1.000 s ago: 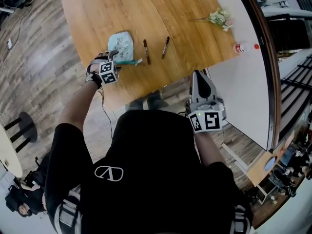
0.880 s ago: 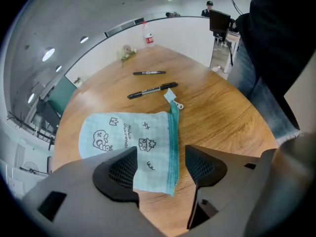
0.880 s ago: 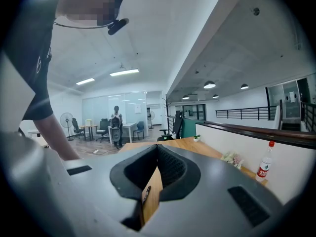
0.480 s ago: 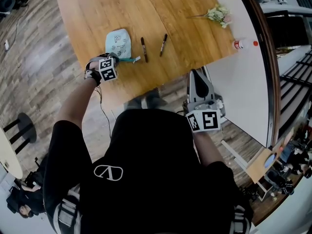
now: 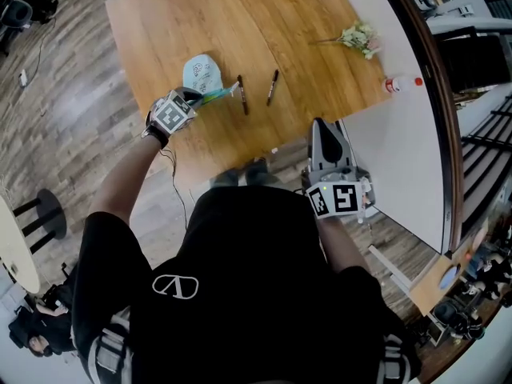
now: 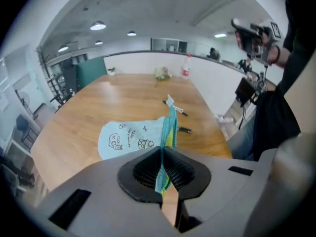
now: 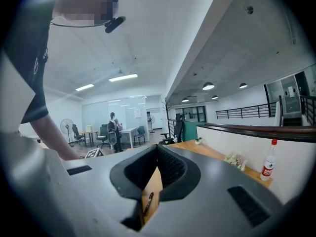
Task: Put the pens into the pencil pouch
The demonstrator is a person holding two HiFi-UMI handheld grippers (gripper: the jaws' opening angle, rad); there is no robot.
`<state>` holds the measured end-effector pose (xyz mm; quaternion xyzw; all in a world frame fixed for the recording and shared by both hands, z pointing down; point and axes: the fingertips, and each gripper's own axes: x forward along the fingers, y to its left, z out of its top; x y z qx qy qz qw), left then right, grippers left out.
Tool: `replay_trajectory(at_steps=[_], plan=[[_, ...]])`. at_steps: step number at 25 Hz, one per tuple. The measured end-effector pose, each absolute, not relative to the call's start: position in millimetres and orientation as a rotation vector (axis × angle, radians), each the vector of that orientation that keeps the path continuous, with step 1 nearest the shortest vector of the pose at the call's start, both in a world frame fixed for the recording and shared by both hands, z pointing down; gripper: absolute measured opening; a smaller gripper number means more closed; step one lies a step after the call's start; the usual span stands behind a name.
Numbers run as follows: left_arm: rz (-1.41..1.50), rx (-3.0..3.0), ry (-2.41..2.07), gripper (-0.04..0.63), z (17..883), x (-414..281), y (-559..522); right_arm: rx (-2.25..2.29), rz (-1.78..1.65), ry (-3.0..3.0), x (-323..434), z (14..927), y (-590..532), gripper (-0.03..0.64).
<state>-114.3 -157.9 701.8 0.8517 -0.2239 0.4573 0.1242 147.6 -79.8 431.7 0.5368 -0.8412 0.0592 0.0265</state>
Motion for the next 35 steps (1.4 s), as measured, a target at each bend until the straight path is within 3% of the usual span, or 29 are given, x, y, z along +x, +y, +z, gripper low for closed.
replay_trajectory(at_steps=[17, 24, 30, 31, 32, 35], plan=[[0.193, 2.126, -1.094, 0.017, 565.3, -99.0, -141.7, 1.657, 0.237, -2.695, 148.1, 422.9, -105.3, -0.006], [-0.021, 2.025, -1.172, 0.017, 550.1, -101.3, -126.2, 1.63, 0.186, -2.725, 140.5, 417.1, -114.3, -0.006], [-0.088, 2.012, -1.18, 0.017, 538.4, -97.0, -125.9, 1.636, -0.056, -2.71, 132.3, 392.6, -121.8, -0.001], [-0.088, 2.015, -1.177, 0.017, 538.2, -95.0, -125.8, 1.661, -0.112, -2.7, 132.2, 387.3, -124.0, 0.222], [-0.09, 2.016, -1.172, 0.017, 538.3, -93.1, -125.2, 1.684, -0.161, -2.686, 132.4, 382.7, -126.1, 0.402], [-0.094, 2.012, -1.167, 0.017, 538.4, -89.5, -123.3, 1.704, -0.194, -2.662, 133.2, 376.8, -131.7, 0.403]])
